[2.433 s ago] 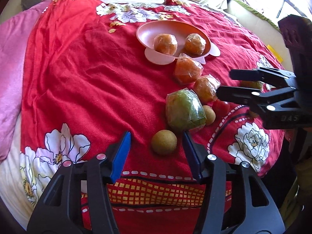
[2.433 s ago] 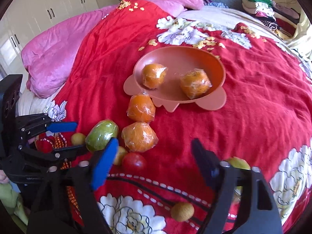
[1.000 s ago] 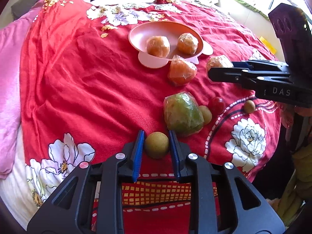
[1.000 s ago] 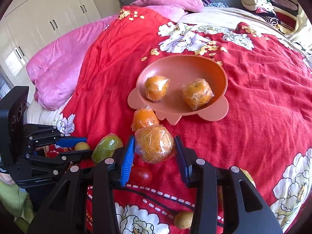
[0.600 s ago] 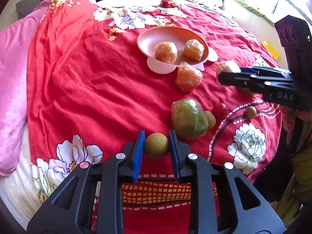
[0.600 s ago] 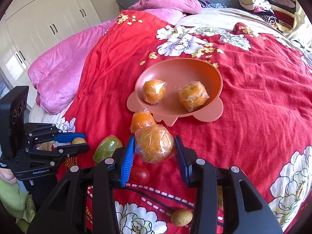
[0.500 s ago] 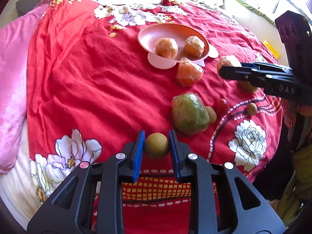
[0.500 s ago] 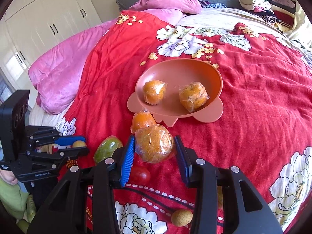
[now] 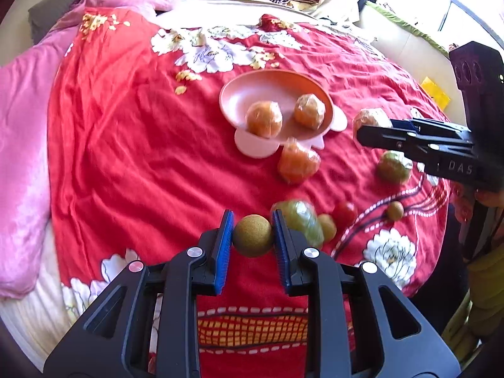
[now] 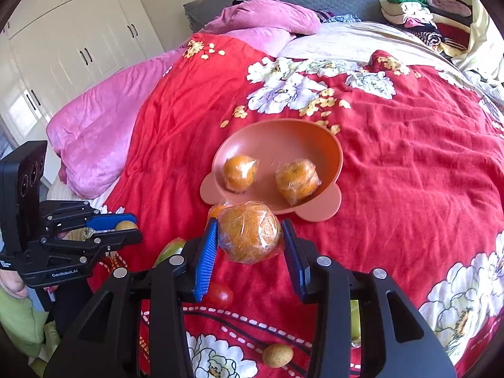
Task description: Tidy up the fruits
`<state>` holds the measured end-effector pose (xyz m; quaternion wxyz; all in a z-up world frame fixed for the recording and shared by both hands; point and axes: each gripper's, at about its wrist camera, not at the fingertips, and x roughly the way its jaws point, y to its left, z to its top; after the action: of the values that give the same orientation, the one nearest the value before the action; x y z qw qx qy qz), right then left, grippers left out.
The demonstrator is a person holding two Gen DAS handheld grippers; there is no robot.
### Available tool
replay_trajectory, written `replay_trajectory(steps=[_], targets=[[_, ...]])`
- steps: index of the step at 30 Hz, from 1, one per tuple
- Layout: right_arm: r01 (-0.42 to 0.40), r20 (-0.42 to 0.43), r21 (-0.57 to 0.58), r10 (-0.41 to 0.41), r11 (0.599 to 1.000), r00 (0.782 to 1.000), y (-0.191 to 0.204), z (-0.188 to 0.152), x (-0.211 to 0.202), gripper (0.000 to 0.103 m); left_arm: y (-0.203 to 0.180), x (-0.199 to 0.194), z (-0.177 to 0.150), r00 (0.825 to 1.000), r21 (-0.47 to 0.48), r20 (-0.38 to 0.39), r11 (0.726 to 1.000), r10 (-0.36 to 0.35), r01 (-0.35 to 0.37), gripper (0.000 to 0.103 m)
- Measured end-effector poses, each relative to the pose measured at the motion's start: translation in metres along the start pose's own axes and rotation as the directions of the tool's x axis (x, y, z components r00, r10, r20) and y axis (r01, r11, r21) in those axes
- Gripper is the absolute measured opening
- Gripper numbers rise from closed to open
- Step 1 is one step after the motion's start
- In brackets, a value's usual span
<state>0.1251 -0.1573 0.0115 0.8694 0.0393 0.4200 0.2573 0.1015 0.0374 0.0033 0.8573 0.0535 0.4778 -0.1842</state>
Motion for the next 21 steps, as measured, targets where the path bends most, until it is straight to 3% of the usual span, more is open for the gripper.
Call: replay_trajectory(steps=[21], targets=[[0.011,0.054,0.003,-0.011,1.0,0.998,-0.02,0.027,-0.019,0.039,-0.026,0.011,0.062,0.999,0.029,0.042,1.0,0.001,-0.002,0.018]])
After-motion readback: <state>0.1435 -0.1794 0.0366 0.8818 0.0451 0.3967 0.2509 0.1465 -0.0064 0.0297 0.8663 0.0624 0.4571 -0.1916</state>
